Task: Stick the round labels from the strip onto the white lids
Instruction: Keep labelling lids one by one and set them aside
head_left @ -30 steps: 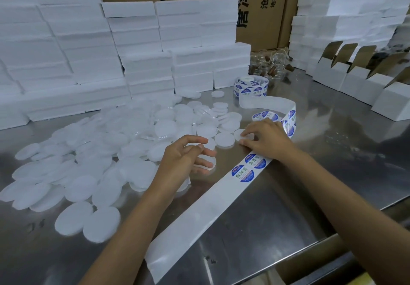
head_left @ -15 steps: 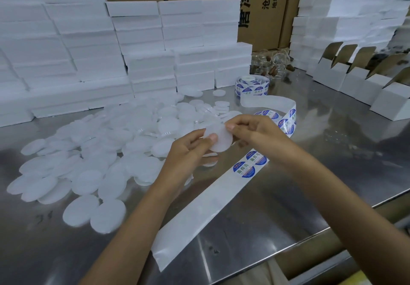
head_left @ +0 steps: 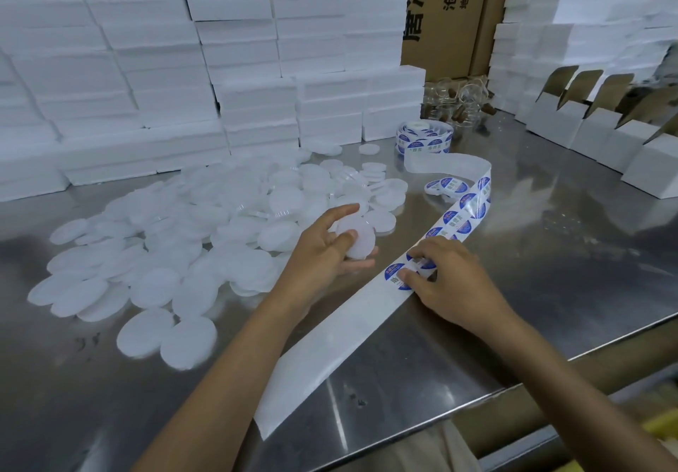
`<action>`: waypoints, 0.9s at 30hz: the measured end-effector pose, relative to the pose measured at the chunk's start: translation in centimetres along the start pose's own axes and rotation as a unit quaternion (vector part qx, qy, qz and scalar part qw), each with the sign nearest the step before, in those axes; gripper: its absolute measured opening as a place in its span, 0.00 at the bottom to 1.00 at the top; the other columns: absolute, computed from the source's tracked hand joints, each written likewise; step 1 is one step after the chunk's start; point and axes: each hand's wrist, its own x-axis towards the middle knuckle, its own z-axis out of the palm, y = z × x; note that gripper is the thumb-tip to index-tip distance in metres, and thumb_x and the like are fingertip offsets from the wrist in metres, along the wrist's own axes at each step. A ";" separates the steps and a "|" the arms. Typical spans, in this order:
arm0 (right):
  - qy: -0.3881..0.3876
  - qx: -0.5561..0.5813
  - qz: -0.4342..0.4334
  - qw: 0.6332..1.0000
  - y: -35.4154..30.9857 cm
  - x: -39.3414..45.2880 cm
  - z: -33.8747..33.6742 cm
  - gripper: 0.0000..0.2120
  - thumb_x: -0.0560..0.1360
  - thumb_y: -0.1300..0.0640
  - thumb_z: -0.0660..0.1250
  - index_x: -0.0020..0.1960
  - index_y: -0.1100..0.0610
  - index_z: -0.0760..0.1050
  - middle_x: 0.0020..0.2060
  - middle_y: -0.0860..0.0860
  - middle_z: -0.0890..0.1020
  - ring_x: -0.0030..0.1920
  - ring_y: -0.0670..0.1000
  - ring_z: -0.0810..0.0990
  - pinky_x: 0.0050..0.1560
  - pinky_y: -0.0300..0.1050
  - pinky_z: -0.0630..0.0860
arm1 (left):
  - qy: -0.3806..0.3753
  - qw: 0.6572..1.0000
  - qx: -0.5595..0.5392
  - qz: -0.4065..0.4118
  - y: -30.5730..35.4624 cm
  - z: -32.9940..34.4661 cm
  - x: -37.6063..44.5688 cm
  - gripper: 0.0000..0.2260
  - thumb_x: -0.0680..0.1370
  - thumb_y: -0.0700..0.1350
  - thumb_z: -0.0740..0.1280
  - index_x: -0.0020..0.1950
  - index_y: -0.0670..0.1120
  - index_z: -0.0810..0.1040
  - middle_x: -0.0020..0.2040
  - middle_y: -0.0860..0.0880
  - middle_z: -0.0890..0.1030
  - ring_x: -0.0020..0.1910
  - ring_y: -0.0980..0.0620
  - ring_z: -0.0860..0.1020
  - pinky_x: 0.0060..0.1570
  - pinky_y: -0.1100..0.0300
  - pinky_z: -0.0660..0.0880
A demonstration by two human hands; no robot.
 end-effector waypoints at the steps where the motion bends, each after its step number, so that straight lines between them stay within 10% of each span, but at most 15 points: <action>1: 0.003 0.011 -0.003 1.000 -0.1 -0.2 0.1 0.14 0.77 0.48 0.69 0.60 0.52 0.78 0.59 0.46 0.79 0.60 0.49 0.74 0.63 0.46 0.69 | -0.005 1.000 -0.004 0.001 0.0 0.0 0.0 0.16 0.84 0.36 0.60 0.64 0.54 0.79 0.58 0.44 0.82 0.50 0.47 0.86 0.45 0.59 0.83; 19: 0.006 0.117 0.003 0.993 -1.0 -2.0 0.5 0.07 0.74 0.55 0.74 0.51 0.49 0.80 0.53 0.39 0.81 0.59 0.44 0.75 0.64 0.48 0.71 | -0.092 0.995 -0.010 -0.021 -1.4 2.3 0.1 0.19 0.83 0.30 0.56 0.65 0.51 0.72 0.66 0.41 0.79 0.58 0.46 0.84 0.62 0.50 0.80; 27: 0.107 0.136 -0.048 0.984 -1.7 -3.2 1.3 0.08 0.69 0.66 0.74 0.43 0.55 0.84 0.42 0.40 0.84 0.45 0.26 0.74 0.43 0.19 0.65 | -0.110 0.994 -0.010 -0.020 -1.3 2.7 0.1 0.20 0.82 0.30 0.53 0.66 0.49 0.72 0.67 0.39 0.77 0.56 0.43 0.84 0.57 0.48 0.81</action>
